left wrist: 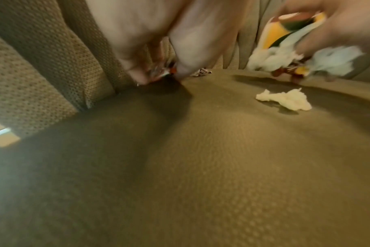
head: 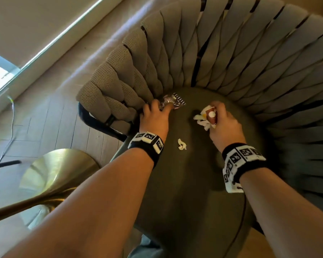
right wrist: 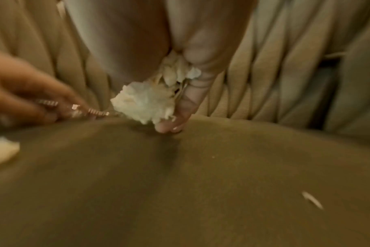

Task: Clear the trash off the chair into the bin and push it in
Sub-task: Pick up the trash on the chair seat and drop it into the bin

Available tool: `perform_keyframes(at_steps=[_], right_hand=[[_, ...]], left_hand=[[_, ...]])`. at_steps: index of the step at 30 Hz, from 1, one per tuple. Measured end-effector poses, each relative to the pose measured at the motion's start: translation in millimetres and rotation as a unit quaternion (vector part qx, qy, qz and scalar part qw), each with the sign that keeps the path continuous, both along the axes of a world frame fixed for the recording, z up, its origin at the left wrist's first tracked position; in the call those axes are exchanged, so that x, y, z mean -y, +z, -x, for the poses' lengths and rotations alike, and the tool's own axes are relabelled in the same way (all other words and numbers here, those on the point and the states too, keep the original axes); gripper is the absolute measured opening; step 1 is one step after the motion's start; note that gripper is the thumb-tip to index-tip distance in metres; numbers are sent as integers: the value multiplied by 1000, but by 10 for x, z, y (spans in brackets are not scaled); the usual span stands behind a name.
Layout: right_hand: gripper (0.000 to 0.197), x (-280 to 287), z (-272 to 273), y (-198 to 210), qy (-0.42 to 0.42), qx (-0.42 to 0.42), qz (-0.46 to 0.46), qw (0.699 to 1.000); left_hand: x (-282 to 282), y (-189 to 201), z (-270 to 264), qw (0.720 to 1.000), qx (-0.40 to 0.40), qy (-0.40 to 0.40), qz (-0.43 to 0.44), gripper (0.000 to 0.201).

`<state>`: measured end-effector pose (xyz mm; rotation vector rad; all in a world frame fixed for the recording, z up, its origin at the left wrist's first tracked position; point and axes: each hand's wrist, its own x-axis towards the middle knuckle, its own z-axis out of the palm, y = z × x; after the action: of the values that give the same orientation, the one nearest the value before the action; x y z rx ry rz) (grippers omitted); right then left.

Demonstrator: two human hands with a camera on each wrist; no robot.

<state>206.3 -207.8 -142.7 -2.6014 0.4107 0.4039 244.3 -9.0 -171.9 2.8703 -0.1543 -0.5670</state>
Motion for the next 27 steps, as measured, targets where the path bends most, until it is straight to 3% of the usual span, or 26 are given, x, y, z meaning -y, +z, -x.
perform_keyframes(at_steps=[4, 7, 10, 12, 16, 19, 21, 24, 27], right_hand=[[54, 156, 276, 238, -194, 32, -162, 967], [53, 199, 530, 452, -275, 51, -250, 927], [54, 204, 818, 593, -317, 59, -296, 899], [56, 212, 1024, 656, -331, 55, -315, 888], [48, 284, 1539, 760, -344, 26, -313, 885], [35, 355, 2056, 775, -324, -30, -279, 904], [36, 379, 2416, 834, -312, -57, -286, 904], [36, 413, 2924, 968, -304, -87, -290, 903], [35, 495, 3437, 1044, -298, -116, -291, 902]], left_hand=[[-32, 64, 126, 997, 12, 29, 73, 41], [65, 106, 501, 989, 75, 20, 127, 29], [267, 58, 873, 994, 58, 4, 92, 54], [376, -59, 1010, 997, 53, -8, 54, 58], [488, -207, 1077, 995, 51, -74, 41, 34], [449, -53, 1100, 994, -24, 11, 103, 28], [377, 88, 1285, 976, -54, 100, 188, 18], [329, 254, 1855, 948, -22, 153, 276, 19], [403, 238, 2231, 958, 36, 129, 254, 42]])
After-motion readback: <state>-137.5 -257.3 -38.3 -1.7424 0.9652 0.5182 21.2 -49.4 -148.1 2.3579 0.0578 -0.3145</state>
